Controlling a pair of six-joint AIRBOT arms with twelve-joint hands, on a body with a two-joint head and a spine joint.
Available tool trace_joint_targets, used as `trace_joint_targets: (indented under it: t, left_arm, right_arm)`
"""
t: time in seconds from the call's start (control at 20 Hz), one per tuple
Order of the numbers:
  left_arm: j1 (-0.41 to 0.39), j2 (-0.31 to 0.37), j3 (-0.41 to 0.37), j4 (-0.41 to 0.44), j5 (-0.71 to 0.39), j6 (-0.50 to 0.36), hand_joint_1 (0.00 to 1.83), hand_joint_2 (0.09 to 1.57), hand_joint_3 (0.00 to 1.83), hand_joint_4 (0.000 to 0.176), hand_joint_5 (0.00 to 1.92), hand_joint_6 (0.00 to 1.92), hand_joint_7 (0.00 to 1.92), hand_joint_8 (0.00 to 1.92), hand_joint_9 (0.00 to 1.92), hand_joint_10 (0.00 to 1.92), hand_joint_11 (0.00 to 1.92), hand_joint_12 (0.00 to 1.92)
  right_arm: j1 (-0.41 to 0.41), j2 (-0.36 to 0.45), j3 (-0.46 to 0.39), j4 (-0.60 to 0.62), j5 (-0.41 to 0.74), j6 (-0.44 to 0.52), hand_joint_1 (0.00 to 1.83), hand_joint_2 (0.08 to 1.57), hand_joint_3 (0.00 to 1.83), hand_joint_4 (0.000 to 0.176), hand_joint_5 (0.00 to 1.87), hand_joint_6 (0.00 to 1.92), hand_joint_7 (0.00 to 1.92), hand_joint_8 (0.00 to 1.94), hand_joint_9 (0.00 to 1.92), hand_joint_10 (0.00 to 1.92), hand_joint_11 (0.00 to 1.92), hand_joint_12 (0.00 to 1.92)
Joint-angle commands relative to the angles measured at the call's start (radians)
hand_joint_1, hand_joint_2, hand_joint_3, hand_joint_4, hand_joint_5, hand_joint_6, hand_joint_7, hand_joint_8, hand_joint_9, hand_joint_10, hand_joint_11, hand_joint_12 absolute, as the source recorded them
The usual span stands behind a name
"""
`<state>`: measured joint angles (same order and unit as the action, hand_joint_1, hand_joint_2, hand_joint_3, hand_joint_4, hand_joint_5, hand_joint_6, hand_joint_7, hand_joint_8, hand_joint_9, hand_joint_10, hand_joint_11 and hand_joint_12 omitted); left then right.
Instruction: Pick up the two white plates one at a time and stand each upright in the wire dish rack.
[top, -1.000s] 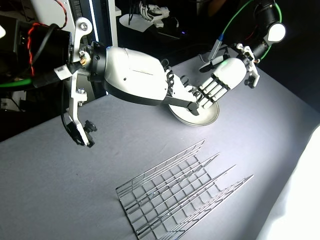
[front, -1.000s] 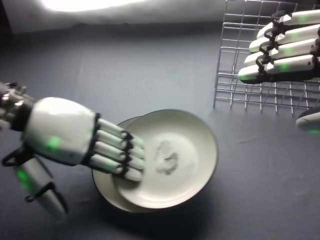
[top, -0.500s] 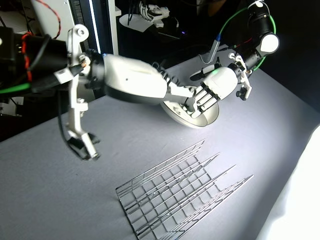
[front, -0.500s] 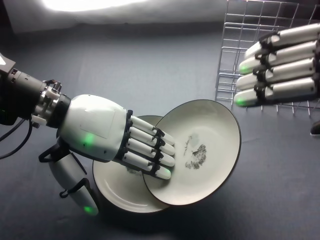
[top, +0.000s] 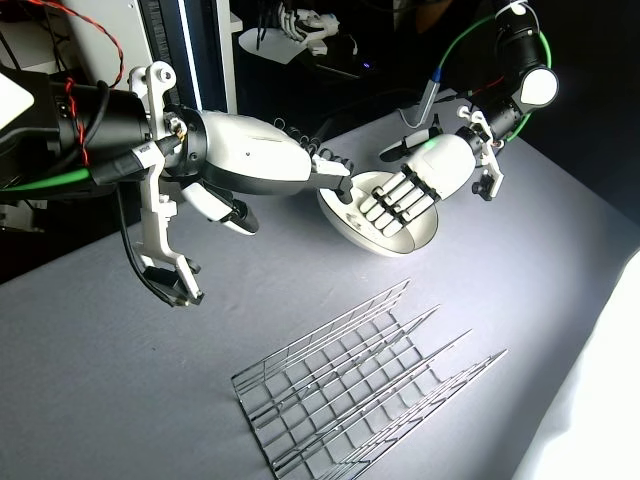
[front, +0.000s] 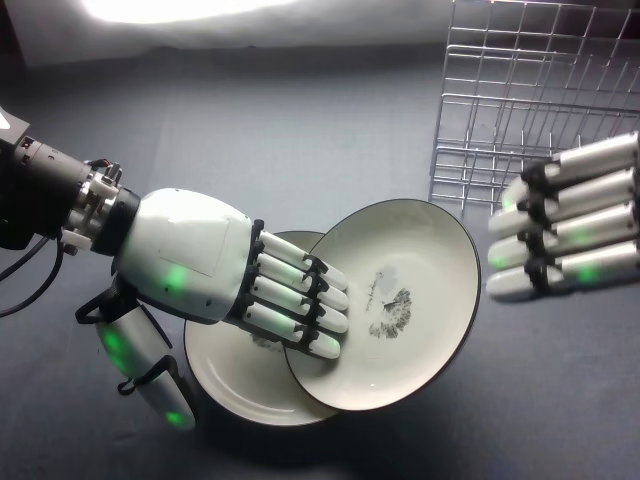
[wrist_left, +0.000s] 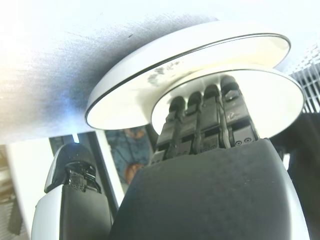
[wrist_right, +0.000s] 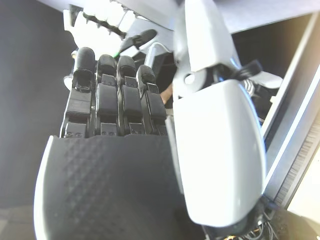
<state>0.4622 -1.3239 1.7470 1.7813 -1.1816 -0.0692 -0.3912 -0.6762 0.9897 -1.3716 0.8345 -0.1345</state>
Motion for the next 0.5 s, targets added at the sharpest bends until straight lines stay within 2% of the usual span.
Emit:
trace_joint_targets:
  t: [0.0, 0.1, 0.15, 0.25, 0.35, 0.4, 0.45]
  left_arm:
    - [0.005, -0.015, 0.004, 0.019, 0.06, -0.005, 0.0, 1.09, 0.0, 0.0, 0.05, 0.01, 0.04, 0.01, 0.01, 0.0, 0.0, 0.11]
    - [0.004, -0.017, 0.004, 0.018, 0.06, -0.005, 0.0, 1.1, 0.0, 0.0, 0.06, 0.01, 0.03, 0.0, 0.01, 0.0, 0.0, 0.11]
    - [0.003, -0.017, 0.004, 0.018, 0.06, -0.005, 0.0, 1.11, 0.0, 0.0, 0.06, 0.01, 0.03, 0.0, 0.01, 0.0, 0.0, 0.13]
    - [0.002, -0.017, 0.004, 0.018, 0.06, -0.005, 0.0, 1.11, 0.0, 0.0, 0.06, 0.0, 0.04, 0.0, 0.02, 0.0, 0.0, 0.13]
    - [0.002, -0.018, 0.005, 0.018, 0.06, -0.005, 0.0, 1.1, 0.0, 0.0, 0.05, 0.0, 0.02, 0.0, 0.0, 0.0, 0.0, 0.1]
    - [0.002, -0.019, 0.005, 0.018, 0.06, -0.005, 0.0, 1.1, 0.0, 0.0, 0.06, 0.0, 0.02, 0.0, 0.0, 0.0, 0.0, 0.1]
    - [0.001, -0.018, 0.005, 0.018, 0.06, -0.005, 0.0, 1.11, 0.0, 0.0, 0.06, 0.0, 0.02, 0.0, 0.0, 0.0, 0.0, 0.08]
  right_arm:
    - [0.0, -0.003, -0.007, 0.066, 0.046, -0.005, 1.27, 0.93, 0.0, 0.0, 0.07, 0.0, 0.11, 0.0, 0.12, 0.0, 0.0, 0.53]
    - [-0.012, -0.018, -0.009, 0.066, 0.026, -0.006, 1.34, 0.95, 0.0, 0.0, 0.04, 0.0, 0.03, 0.0, 0.04, 0.0, 0.0, 0.38]
    - [-0.017, -0.028, -0.009, 0.066, 0.016, -0.007, 1.25, 0.95, 0.0, 0.0, 0.04, 0.0, 0.03, 0.0, 0.04, 0.0, 0.0, 0.37]
    - [-0.023, -0.052, -0.009, 0.066, -0.01, -0.008, 1.17, 0.95, 0.0, 0.0, 0.05, 0.0, 0.05, 0.0, 0.08, 0.01, 0.0, 0.52]
    - [-0.026, -0.08, -0.008, 0.066, -0.041, -0.009, 1.19, 1.0, 0.01, 0.0, 0.01, 0.0, 0.0, 0.0, 0.01, 0.0, 0.0, 0.2]
    - [-0.027, -0.097, -0.008, 0.066, -0.058, -0.009, 1.19, 1.01, 0.02, 0.0, 0.01, 0.0, 0.0, 0.0, 0.0, 0.0, 0.0, 0.13]
    - [-0.027, -0.114, -0.008, 0.066, -0.071, -0.009, 1.17, 1.01, 0.01, 0.0, 0.03, 0.0, 0.02, 0.0, 0.01, 0.0, 0.0, 0.23]
